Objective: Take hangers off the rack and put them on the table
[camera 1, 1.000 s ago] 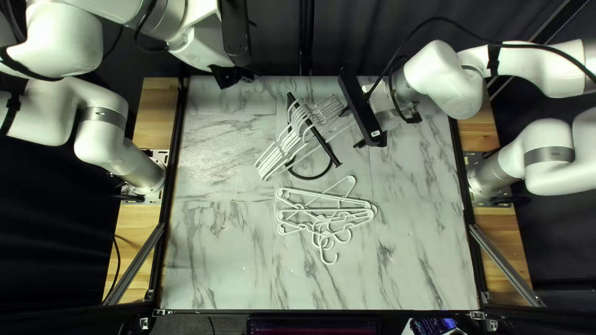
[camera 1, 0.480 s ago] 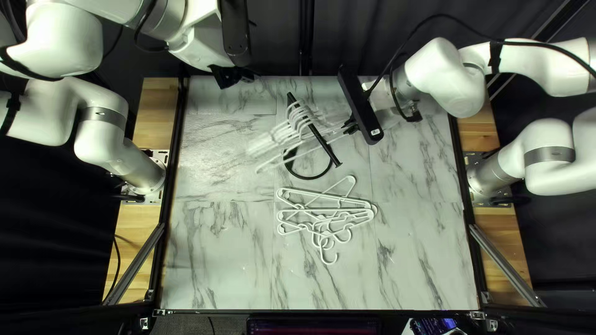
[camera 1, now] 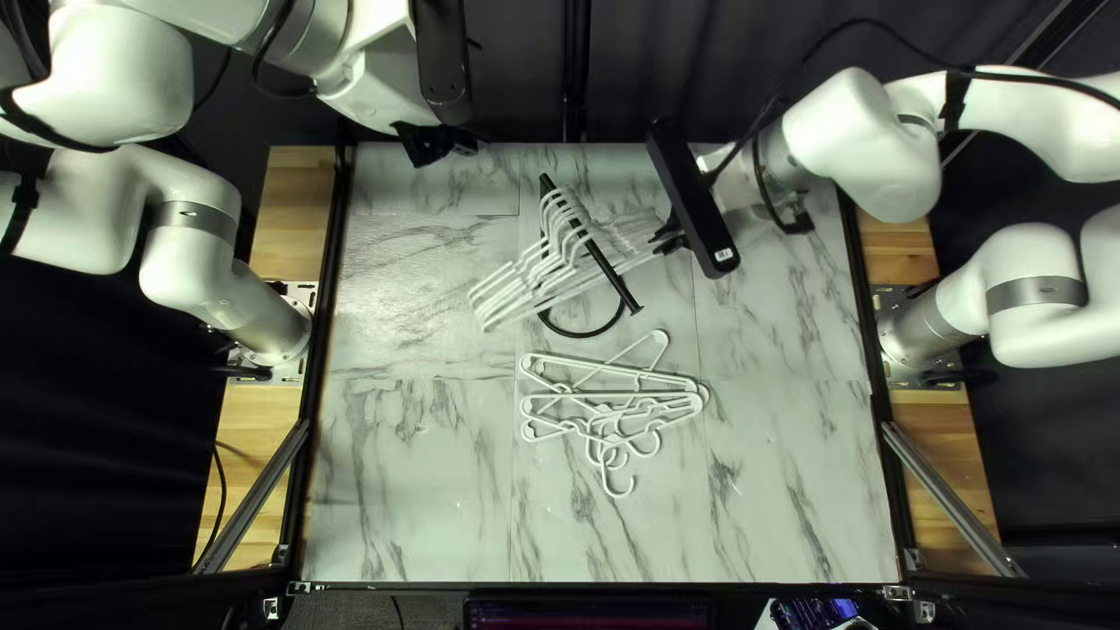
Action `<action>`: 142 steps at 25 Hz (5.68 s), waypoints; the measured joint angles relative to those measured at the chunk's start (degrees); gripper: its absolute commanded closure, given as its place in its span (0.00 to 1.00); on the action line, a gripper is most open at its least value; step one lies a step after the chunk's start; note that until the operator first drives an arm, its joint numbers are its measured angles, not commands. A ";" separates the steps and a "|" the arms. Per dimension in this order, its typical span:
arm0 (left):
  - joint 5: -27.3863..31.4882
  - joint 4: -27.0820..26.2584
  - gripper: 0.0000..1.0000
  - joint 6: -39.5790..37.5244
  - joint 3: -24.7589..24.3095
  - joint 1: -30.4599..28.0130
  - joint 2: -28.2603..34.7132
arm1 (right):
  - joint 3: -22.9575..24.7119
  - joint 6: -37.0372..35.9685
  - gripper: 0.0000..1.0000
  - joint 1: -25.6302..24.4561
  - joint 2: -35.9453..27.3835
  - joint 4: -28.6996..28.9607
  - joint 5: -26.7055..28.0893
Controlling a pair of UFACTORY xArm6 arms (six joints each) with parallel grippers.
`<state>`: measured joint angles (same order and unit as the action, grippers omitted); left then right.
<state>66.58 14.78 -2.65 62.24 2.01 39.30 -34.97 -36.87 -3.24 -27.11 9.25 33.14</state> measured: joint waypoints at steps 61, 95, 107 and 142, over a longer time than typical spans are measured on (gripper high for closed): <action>0.00 0.00 0.00 0.00 0.00 0.00 0.00 | -10.42 84.66 1.00 43.69 13.51 -47.38 38.25; 0.00 0.00 0.00 0.00 0.00 0.00 0.00 | -17.58 88.80 1.00 49.25 32.36 -60.45 44.34; 0.00 0.00 0.00 0.00 0.00 0.00 0.00 | -23.63 92.08 1.00 50.54 40.26 -61.26 50.63; 0.00 0.00 0.00 0.00 0.00 0.00 0.00 | -22.43 104.03 0.95 51.01 54.16 -70.16 51.00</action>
<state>66.58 14.78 -2.65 62.24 2.01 39.30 -57.41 67.17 47.78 27.05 -60.90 84.14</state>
